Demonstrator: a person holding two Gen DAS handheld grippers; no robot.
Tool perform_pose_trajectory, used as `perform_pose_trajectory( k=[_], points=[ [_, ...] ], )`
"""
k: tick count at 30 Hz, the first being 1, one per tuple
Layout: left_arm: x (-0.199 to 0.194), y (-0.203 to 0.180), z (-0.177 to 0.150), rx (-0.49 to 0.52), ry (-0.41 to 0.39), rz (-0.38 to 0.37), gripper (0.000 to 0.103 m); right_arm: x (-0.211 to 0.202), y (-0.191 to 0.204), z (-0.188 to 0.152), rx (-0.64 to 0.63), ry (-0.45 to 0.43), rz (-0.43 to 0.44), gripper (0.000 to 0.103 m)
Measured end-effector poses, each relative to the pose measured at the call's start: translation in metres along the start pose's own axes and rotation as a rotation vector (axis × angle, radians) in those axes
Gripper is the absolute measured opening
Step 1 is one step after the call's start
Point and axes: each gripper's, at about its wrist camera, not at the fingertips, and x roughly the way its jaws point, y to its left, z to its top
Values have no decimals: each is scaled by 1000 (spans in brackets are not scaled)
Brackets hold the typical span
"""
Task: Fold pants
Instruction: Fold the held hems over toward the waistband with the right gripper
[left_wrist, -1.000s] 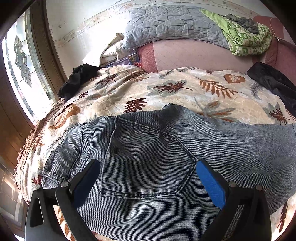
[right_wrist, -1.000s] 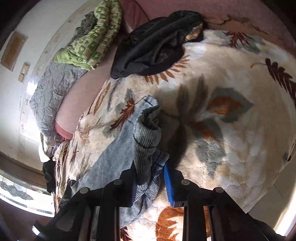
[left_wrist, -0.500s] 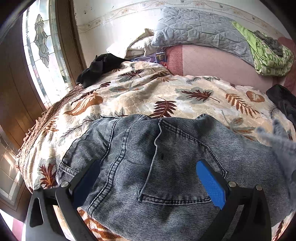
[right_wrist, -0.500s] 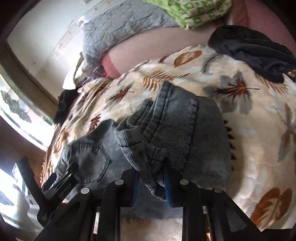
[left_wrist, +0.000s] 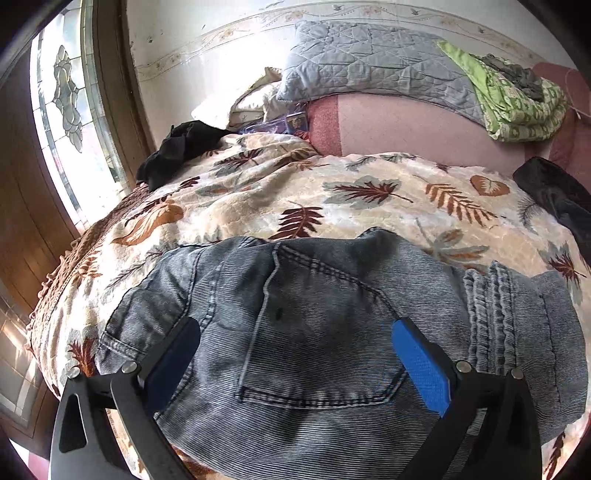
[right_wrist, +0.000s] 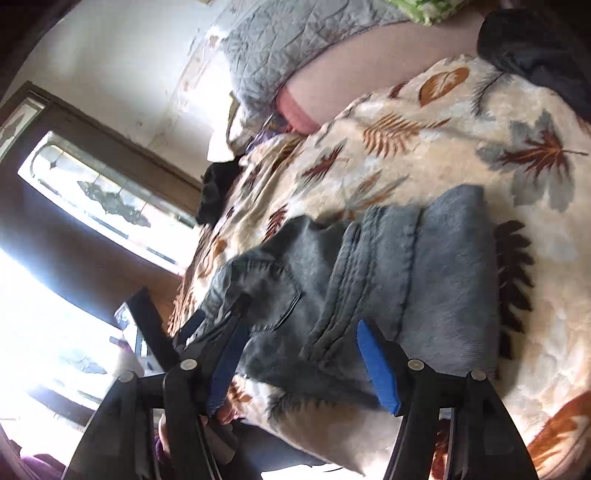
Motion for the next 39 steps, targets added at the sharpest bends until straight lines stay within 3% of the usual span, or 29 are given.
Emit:
perform_pose_trajectory(
  k=[3,5,10,12,15,17,20,23,27,30,32,36,39],
  points=[
    [-2,-22,-3,42,3,-73,103,-3,-18,21,33,-64,-134,63],
    [-2,-40,-6,75,13,-124,103,5,-30,36,48,-71,-203,42],
    [1,-72,-14,118,39,-255,103,33,-63,66,103,-85,-275,40],
    [8,-83,-18,131,82,-322,103,52,-75,70,131,-54,-262,40],
    [25,-93,-28,140,171,-330,103,76,-85,63,135,7,-268,41],
    [24,-91,-30,119,160,-341,103,73,-79,67,124,6,-269,40],
    [21,-89,-30,123,178,-371,103,63,-66,73,100,-33,-186,40],
    [18,-82,-28,88,180,-386,103,73,-46,77,48,-16,-146,41],
    [10,-72,-25,67,131,-364,103,96,-29,82,0,14,-172,43],
    [16,-76,-30,102,168,-377,103,113,-20,91,-57,26,-212,51],
    [16,-79,-32,122,155,-395,103,127,-20,96,-70,57,-248,54],
    [13,-87,-35,174,166,-496,102,146,-26,93,-59,150,-199,53],
    [6,-97,-39,236,155,-537,91,148,-23,92,-49,206,-121,53]
  ],
)
